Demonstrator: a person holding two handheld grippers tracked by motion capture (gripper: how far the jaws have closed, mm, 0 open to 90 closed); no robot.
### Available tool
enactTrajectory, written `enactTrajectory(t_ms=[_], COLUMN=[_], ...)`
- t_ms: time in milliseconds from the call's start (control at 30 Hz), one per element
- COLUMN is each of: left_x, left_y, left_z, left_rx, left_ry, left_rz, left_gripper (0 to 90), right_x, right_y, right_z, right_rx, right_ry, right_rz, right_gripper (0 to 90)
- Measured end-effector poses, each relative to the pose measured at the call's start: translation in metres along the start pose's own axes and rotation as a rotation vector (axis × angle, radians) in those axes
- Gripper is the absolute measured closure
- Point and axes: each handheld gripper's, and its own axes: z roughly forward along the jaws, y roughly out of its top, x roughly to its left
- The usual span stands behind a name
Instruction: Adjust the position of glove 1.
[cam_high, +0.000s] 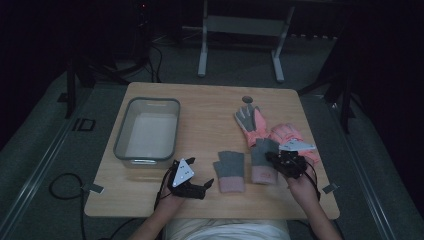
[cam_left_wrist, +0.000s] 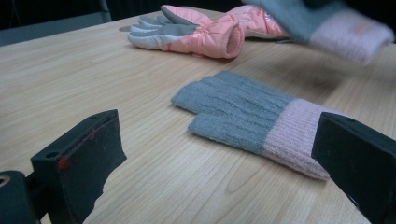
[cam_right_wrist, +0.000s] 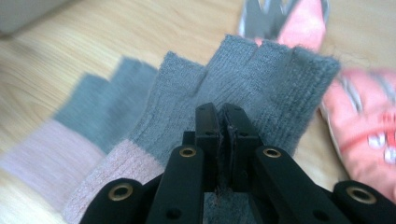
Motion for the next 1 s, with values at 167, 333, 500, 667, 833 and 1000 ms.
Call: enactTrajectory(t_ms=[167,333,500,667,833,1000], left_x=[0.001,0.001,0.002,0.001,0.001,0.001], left_y=[0.0,0.0,0.0,0.0,0.0,0.0], left_z=[0.0,0.0,0.0,0.0,0.0,0.0], left_rx=[-0.002,-0.002,-0.004,-0.004,-0.004,-0.004], left_ry=[-0.003,-0.002,-0.005,-0.006,-0.008,-0.008], left_rz=[-0.005,-0.007,-0.009,-0.005,-0.002,0.0], left_gripper=[1.6,1.6,1.6,1.6,1.6,1.6], right_x=[0.016,0.034,0.049,0.07,0.074,0.072], right_y=[0.02,0.032,0.037,0.034,0.03,0.024], right_z=[-0.002,0.002,0.009,0.027,0.038,0.048], right_rx=[-0.029,-0.047,-0.043,-0.01,0.024,0.049], right_ry=[0.041,0.08,0.114,0.152,0.169,0.2], right_rz=[-0.031,-0.067,-0.088,-0.108,-0.114,-0.088], right_gripper=[85.9,85.9,85.9,85.9,85.9,85.8])
